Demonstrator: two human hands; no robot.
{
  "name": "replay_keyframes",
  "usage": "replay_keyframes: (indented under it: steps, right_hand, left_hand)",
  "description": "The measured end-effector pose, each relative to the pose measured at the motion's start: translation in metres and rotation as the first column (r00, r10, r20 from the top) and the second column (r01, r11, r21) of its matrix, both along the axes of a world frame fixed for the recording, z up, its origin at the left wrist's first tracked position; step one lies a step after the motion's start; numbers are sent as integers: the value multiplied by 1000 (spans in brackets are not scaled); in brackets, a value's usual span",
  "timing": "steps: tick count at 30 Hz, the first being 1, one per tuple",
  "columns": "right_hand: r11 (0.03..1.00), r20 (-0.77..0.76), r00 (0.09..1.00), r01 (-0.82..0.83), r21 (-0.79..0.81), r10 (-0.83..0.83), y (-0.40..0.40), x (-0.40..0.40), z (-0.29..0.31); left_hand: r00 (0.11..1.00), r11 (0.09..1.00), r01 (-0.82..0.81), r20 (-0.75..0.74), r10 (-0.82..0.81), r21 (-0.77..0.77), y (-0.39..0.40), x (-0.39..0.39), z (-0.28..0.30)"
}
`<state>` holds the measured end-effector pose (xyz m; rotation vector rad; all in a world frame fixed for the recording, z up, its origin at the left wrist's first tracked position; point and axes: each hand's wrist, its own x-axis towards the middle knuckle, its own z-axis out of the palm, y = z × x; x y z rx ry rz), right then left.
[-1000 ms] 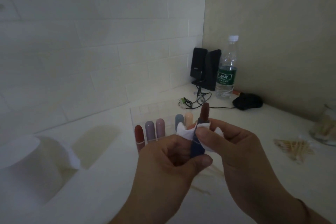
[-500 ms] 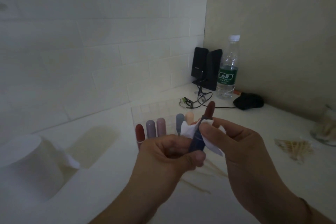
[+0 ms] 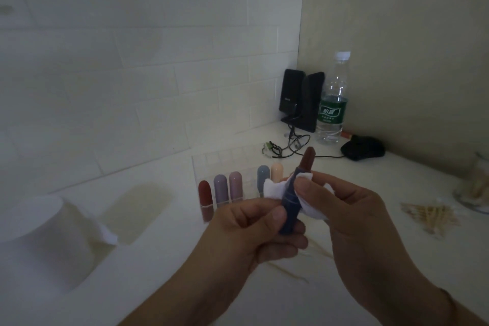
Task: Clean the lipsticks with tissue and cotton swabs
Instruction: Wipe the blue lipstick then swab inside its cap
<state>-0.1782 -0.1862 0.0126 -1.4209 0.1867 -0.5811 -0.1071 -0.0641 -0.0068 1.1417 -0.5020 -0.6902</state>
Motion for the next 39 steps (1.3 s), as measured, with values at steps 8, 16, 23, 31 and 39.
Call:
replay_keyframes:
  steps: [8, 16, 23, 31, 39]
  right_hand:
    - [999, -5, 999, 52, 5, -52, 10, 3, -3]
    - [996, 31, 996, 81, -29, -81, 5, 1, -1]
    - [995, 84, 994, 81, -56, -77, 3, 4, -7]
    - [983, 83, 986, 153, -99, -145, 7, 4, -12]
    - [979, 96, 983, 165, -118, -154, 8, -1, -9]
  left_hand:
    - [725, 839, -537, 558, 403, 92, -3, -8, 2]
    - [965, 979, -182, 205, 160, 90, -2, -7, 2]
    - [994, 996, -58, 92, 51, 73, 0, -3, 2]
    - [873, 931, -333, 421, 246, 146, -1, -5, 5]
    - [837, 895, -433, 419, 353, 111, 2, 7, 0]
